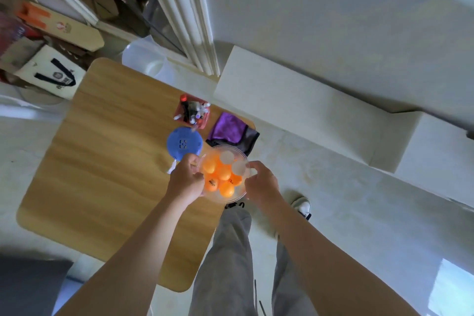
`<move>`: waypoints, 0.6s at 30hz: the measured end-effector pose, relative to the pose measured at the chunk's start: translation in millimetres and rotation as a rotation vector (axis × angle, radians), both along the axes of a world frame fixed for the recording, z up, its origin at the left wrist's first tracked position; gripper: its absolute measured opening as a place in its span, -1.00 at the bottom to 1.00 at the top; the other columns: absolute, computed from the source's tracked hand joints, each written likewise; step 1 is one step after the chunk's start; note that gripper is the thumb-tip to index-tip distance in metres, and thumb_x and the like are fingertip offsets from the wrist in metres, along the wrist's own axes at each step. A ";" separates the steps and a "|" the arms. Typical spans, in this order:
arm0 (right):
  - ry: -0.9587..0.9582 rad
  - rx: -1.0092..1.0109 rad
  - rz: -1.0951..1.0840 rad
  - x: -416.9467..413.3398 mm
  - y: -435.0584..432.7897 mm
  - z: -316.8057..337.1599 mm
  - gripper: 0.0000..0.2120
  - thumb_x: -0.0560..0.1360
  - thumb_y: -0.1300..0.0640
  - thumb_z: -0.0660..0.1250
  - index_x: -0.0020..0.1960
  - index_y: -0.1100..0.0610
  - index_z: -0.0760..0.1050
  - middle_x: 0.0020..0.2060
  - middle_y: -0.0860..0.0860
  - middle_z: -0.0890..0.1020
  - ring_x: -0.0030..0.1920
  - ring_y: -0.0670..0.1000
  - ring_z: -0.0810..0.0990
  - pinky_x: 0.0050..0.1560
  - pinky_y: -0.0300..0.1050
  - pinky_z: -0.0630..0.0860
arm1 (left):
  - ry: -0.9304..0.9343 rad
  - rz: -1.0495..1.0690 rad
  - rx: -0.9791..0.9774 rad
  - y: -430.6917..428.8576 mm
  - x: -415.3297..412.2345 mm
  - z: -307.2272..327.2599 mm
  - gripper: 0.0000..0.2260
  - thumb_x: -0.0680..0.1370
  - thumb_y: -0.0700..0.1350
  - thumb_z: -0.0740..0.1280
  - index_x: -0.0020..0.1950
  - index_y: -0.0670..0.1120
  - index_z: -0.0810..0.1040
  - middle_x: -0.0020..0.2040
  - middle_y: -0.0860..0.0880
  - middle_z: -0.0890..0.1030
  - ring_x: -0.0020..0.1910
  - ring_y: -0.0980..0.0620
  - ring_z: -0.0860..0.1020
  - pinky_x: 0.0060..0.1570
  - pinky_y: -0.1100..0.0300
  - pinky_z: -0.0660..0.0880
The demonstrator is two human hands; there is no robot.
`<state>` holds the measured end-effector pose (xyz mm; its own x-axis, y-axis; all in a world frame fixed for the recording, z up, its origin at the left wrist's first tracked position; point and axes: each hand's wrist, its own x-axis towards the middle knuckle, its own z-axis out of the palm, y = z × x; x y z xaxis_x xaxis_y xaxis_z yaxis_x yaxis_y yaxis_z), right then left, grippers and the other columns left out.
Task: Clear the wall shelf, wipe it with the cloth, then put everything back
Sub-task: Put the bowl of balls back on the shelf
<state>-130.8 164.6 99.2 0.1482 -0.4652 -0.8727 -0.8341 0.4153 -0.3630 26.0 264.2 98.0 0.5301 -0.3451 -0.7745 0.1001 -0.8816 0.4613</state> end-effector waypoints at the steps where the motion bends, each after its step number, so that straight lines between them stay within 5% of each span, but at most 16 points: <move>1: -0.003 -0.018 -0.012 -9.2 -7.1 9.2 -0.46 0.45 0.34 0.06 0.25 -0.14 0.47 0.03 0.07 0.62 -0.20 0.12 0.68 -0.34 -0.07 0.61 | 0.007 -0.012 -0.018 -9.3 -7.3 9.7 -0.69 0.57 -0.35 0.20 0.18 0.01 0.44 0.06 -0.01 0.50 -0.04 -0.03 0.58 -0.41 0.14 0.63; 9: -0.049 -0.105 -0.193 -125.8 -62.9 69.2 -0.54 0.42 0.31 0.09 0.09 -0.19 0.47 -0.25 0.13 0.69 -0.21 0.18 0.70 -0.20 0.09 0.67 | 0.018 -0.194 -0.179 -92.0 -102.6 71.4 -0.77 0.54 -0.32 0.22 0.03 0.00 0.49 0.01 -0.06 0.55 -0.18 -0.11 0.64 -0.36 -0.04 0.66; 13: -0.122 -0.153 -0.358 -205.6 -89.9 88.4 -0.60 0.47 0.32 0.13 0.12 -0.09 0.48 -0.19 0.12 0.65 -0.25 0.18 0.71 -0.21 0.16 0.68 | 0.025 -0.279 -0.212 -139.1 -172.3 88.4 -0.74 0.52 -0.32 0.22 0.04 0.01 0.51 0.00 -0.06 0.52 -0.15 -0.09 0.59 -0.31 -0.18 0.66; 18: -0.132 -0.182 -0.544 -310.7 -126.9 102.4 -0.63 0.52 0.35 0.10 0.15 -0.02 0.48 -0.13 0.17 0.66 -0.28 0.16 0.71 -0.27 0.05 0.69 | 0.040 -0.404 -0.257 -198.4 -275.6 94.7 -0.80 0.57 -0.27 0.26 0.03 0.04 0.51 0.01 -0.04 0.52 -0.08 -0.08 0.60 -0.31 -0.04 0.68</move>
<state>-441.5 37.7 201.6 -0.0516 -0.6452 -0.7623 -0.4612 0.6924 -0.5548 -249.6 65.9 192.7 0.2857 -0.7005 -0.6540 -0.2054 -0.7113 0.6722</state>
